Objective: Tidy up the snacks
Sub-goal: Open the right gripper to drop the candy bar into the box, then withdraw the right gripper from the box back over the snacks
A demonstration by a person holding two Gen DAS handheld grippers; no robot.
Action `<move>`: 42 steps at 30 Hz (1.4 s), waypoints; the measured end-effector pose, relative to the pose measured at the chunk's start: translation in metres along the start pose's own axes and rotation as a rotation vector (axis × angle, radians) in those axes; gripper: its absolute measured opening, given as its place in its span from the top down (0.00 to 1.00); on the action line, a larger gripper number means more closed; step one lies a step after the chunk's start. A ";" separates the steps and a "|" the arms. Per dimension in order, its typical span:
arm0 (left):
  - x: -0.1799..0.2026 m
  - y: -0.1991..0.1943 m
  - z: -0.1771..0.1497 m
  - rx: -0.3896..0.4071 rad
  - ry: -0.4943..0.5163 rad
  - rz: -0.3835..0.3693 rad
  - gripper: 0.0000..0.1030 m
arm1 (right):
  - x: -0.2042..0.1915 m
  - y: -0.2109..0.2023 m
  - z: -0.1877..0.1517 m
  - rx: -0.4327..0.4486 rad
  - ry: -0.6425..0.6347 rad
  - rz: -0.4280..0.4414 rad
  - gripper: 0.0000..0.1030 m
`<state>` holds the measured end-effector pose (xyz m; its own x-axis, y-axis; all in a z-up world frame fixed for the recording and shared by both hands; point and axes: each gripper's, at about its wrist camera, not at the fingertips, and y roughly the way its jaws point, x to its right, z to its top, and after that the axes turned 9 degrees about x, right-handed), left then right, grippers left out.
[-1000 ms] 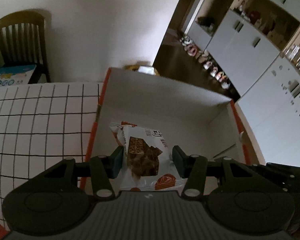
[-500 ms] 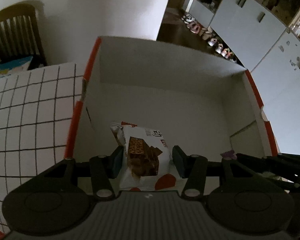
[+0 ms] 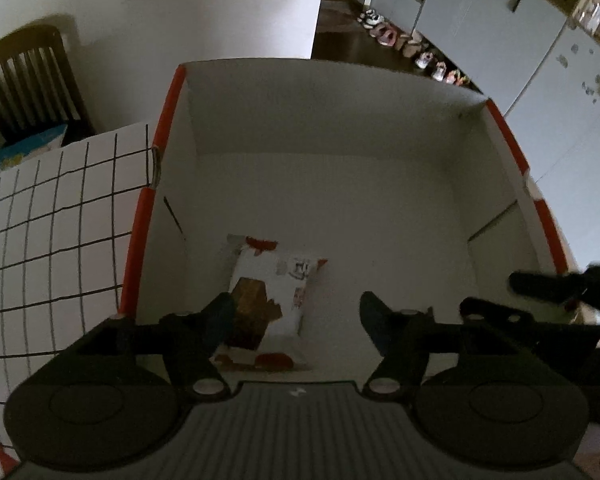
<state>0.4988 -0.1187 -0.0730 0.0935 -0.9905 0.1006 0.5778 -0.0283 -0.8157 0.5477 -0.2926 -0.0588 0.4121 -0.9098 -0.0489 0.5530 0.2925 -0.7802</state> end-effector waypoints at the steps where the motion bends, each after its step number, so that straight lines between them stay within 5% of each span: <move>1: 0.001 -0.001 -0.002 -0.002 0.005 -0.001 0.30 | 0.001 -0.001 -0.001 0.001 -0.005 -0.010 0.45; 23: -0.007 -0.026 -0.022 -0.082 -0.020 -0.163 0.30 | 0.015 -0.020 -0.017 0.018 -0.139 -0.070 0.44; 32: -0.022 -0.078 -0.033 0.044 -0.012 -0.178 0.30 | 0.015 -0.053 -0.023 0.066 -0.093 -0.028 0.42; 42: -0.044 -0.153 -0.058 0.204 -0.009 -0.188 0.30 | -0.031 -0.121 -0.039 0.168 -0.075 0.031 0.33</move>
<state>0.3593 -0.0787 0.0140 -0.0240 -0.9693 0.2449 0.7371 -0.1826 -0.6506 0.4397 -0.3109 0.0126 0.4803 -0.8769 -0.0201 0.6496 0.3710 -0.6636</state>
